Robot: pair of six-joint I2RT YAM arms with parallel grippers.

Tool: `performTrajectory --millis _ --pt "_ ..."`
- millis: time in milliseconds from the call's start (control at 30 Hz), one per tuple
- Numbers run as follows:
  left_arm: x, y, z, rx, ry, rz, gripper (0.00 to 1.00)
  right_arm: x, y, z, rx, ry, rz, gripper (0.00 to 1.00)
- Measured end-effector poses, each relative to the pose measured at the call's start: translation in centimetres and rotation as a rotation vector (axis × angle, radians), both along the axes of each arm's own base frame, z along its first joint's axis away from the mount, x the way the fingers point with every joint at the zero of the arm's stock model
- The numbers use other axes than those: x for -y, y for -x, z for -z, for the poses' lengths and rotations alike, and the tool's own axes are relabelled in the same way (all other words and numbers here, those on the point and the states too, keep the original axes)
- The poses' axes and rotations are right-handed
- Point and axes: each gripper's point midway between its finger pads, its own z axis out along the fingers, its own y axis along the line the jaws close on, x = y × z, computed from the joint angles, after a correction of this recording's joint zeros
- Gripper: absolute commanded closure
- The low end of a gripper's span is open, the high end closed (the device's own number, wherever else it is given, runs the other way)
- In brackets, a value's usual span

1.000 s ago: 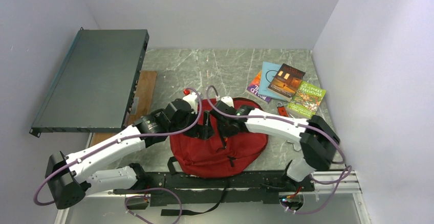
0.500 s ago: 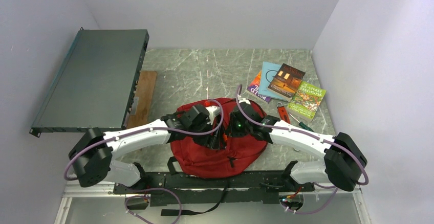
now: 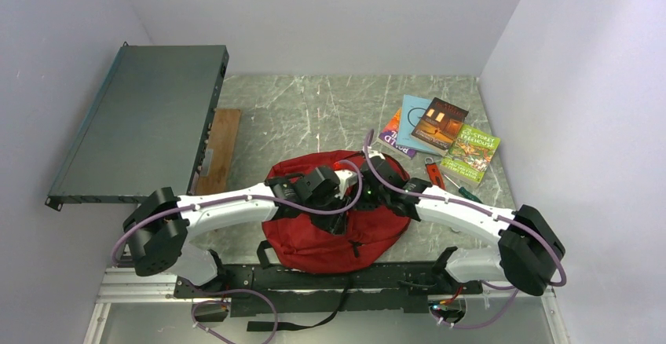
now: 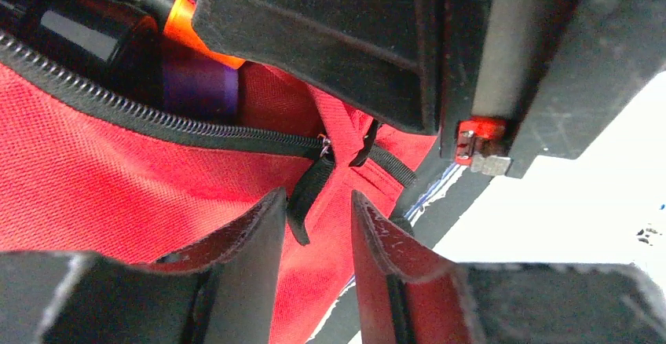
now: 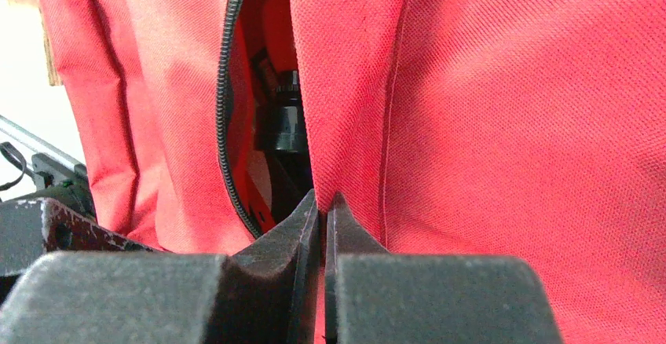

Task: Pack the student bag
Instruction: Zip the student bag at the center of the board.

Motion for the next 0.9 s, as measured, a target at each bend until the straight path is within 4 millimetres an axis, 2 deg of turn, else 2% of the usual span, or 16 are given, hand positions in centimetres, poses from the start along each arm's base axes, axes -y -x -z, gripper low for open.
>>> performTrajectory --millis 200,233,333,400,467,600,700,833,900 --pt "0.7 0.0 0.4 -0.002 -0.016 0.007 0.77 0.7 0.0 0.4 -0.014 0.001 0.028 0.92" --pt "0.7 -0.1 0.5 -0.001 -0.020 0.006 0.83 0.8 0.0 0.5 -0.017 0.004 0.032 0.90" --pt "0.6 -0.2 0.6 0.011 -0.031 0.006 1.00 1.0 0.0 0.6 -0.017 0.014 0.038 0.76" --pt "0.5 -0.3 0.6 0.018 -0.037 0.007 1.00 1.2 0.1 0.5 -0.016 0.019 0.038 0.62" --pt "0.5 -0.3 0.6 0.026 -0.040 0.011 1.00 1.4 0.4 0.4 -0.020 0.026 0.037 0.53" --pt "0.3 -0.3 0.7 0.039 -0.055 0.019 1.00 1.9 1.1 0.6 -0.028 0.048 0.032 0.42" --pt "0.3 -0.4 0.4 0.048 -0.051 0.015 1.00 2.4 2.4 1.0 -0.031 0.051 0.003 0.41" --pt "0.1 -0.5 0.5 0.036 -0.060 -0.015 1.00 1.0 5.3 0.5 0.035 -0.013 -0.168 0.41" --pt "-0.2 -0.4 0.6 0.026 -0.070 -0.029 1.00 0.9 6.1 0.8 0.071 -0.037 -0.212 0.45"
